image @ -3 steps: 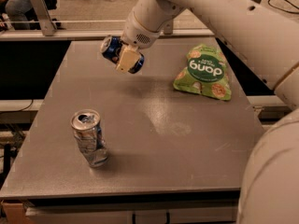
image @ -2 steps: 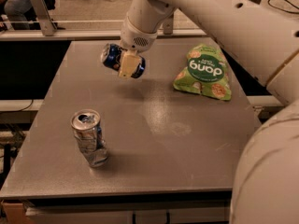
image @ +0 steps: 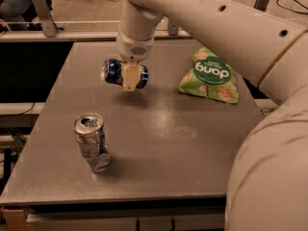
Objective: Knock pepsi can over
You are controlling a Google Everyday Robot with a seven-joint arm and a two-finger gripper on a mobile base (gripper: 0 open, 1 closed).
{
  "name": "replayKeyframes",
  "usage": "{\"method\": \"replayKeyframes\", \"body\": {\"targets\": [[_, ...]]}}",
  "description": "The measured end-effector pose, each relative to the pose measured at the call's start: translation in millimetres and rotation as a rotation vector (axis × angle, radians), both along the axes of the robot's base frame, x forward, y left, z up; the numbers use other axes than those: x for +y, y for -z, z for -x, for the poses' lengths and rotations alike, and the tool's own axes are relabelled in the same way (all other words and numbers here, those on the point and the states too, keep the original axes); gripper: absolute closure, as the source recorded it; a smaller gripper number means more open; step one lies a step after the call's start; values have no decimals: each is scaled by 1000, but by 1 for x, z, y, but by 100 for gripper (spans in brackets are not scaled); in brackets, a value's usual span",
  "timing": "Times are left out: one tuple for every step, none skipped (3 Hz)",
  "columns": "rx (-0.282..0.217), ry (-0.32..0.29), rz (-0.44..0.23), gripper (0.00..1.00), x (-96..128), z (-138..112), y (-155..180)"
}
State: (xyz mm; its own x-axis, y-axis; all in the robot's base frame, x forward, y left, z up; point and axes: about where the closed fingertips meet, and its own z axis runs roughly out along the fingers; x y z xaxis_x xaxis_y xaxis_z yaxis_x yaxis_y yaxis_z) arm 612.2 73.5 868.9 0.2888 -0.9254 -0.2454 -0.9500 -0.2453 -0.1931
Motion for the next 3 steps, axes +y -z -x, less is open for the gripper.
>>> {"method": "replayKeyframes", "body": {"targets": [[5,-34,36,13,4,5,7],[10,-50,49,0,7,8,12],[18,-51,32,0,7,9,12]]}}
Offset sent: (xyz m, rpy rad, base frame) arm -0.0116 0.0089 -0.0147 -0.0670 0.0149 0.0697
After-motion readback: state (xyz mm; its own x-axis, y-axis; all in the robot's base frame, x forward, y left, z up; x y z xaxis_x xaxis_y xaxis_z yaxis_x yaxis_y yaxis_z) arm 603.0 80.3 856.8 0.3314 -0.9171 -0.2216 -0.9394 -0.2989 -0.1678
